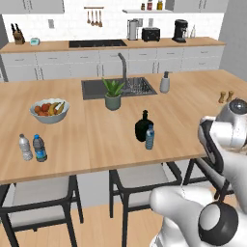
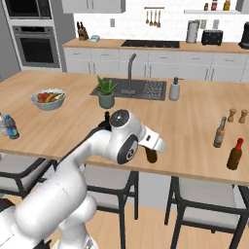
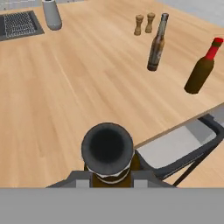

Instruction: Move the plastic bottles in the middle to the plastics group, and the glass bottles in the middle to the glass group.

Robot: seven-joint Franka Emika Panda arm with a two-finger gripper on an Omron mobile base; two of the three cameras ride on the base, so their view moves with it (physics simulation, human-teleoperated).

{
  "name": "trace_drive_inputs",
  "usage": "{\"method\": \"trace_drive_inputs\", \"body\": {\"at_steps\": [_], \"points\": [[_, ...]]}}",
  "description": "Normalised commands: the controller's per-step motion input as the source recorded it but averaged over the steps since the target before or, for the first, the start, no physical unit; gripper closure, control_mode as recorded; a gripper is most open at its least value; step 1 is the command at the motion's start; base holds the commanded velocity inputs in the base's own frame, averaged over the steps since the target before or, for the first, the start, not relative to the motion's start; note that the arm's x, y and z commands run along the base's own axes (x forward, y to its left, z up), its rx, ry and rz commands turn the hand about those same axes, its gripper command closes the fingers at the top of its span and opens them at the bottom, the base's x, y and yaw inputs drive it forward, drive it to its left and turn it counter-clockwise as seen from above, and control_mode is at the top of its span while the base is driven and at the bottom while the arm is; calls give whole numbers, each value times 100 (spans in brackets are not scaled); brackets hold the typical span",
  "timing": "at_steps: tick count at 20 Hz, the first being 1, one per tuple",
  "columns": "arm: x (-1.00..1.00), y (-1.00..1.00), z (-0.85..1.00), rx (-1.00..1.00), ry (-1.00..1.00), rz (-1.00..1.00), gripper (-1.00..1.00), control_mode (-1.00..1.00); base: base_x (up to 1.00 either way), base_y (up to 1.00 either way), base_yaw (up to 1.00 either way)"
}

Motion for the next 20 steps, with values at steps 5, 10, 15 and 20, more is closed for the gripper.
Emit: {"method": "trace_drive_inputs", "body": {"at_steps": [5, 10, 15, 20], "points": [[43, -100, 19, 0, 0, -6, 100, -100, 0, 0, 0], [15, -85, 9, 0, 0, -6, 100, -100, 0, 0, 0], [8, -70, 0, 0, 0, -5, 100, -100, 0, 0, 0], [2, -17, 0, 0, 0, 0, 100, -100, 0, 0, 0]]}}
